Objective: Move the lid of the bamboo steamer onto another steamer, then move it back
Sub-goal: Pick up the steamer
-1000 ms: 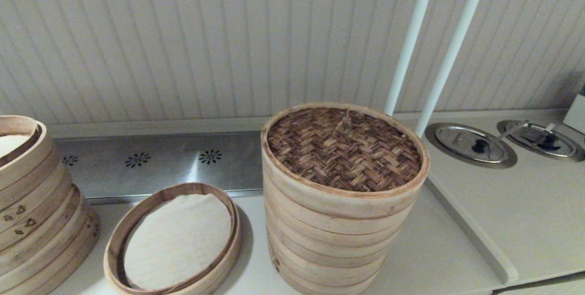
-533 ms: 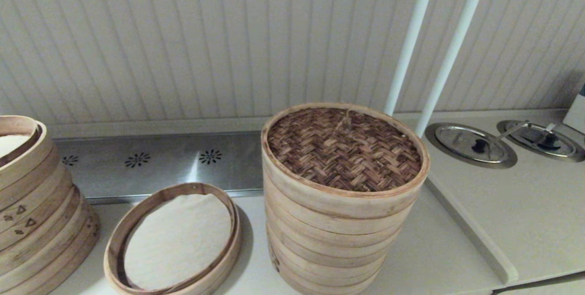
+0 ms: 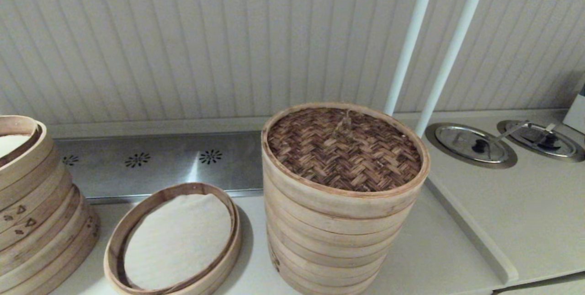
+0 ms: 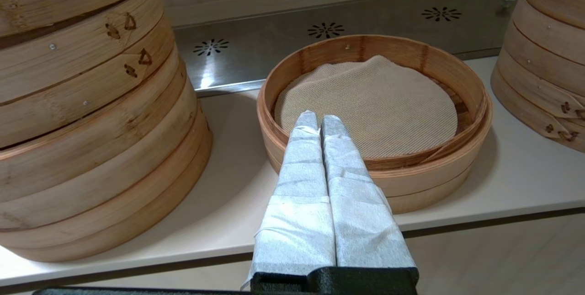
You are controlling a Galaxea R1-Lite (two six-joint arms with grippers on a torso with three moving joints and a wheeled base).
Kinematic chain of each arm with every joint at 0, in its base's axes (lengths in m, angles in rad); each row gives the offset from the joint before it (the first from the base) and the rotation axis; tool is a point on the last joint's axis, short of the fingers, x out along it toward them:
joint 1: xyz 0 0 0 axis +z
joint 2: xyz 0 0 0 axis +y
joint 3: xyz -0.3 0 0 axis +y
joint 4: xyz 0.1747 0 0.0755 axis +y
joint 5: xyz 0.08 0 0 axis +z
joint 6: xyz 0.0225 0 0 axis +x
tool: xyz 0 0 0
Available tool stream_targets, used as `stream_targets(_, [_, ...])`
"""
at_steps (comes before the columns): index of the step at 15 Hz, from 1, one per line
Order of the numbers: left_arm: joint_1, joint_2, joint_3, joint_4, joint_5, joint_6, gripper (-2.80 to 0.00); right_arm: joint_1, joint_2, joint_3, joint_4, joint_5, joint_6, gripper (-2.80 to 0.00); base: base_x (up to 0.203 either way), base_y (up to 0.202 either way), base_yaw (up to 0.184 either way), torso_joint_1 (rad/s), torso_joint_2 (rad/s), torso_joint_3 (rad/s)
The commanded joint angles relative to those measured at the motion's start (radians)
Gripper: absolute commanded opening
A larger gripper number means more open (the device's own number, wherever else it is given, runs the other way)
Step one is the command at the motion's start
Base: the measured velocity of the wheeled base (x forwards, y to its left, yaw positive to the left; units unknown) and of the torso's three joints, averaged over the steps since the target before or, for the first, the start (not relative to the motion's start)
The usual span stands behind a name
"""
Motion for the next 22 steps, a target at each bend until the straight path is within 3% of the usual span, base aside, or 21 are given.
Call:
stream_targets(1, [0.0,-0.004,0.002,0.0,0.0,0.0,-2.8,0.0,0.001,0.003,0.0,0.0,0.0,-2.8,0.0,0.0,0.0,0.0,0.0,0.0])
stream_targets(9, [0.0,0.028,0.0,-0.015,-0.004,-0.007,-2.8,0.0,0.001,0.003,0.0,0.0,0.0,-2.8,0.0,0.0,0.0,0.0,0.0,0.0])
stream_targets(12, [0.0,0.13,-0.035,-0.114,-0.016,-0.016,-2.8,0.0,0.001,0.003,0.0,0.0,0.0,-2.8,0.0,0.0,0.0,0.0,0.0,0.0])
stream_targets(16, [-0.004,0.38,-0.317,-0.139,-0.098,-0.057,-2.8,0.0,0.001,0.003,0.0,0.001,0.0,-2.8,0.0,0.0,0.0,0.0,0.0,0.0])
stream_targets(22, [-0.078,0.804,-0.83,-0.07,-0.387,-0.138,-2.8,0.0,0.001,0.003,0.0,0.0,0.0,-2.8,0.0,0.0,0.0,0.0,0.0,0.0])
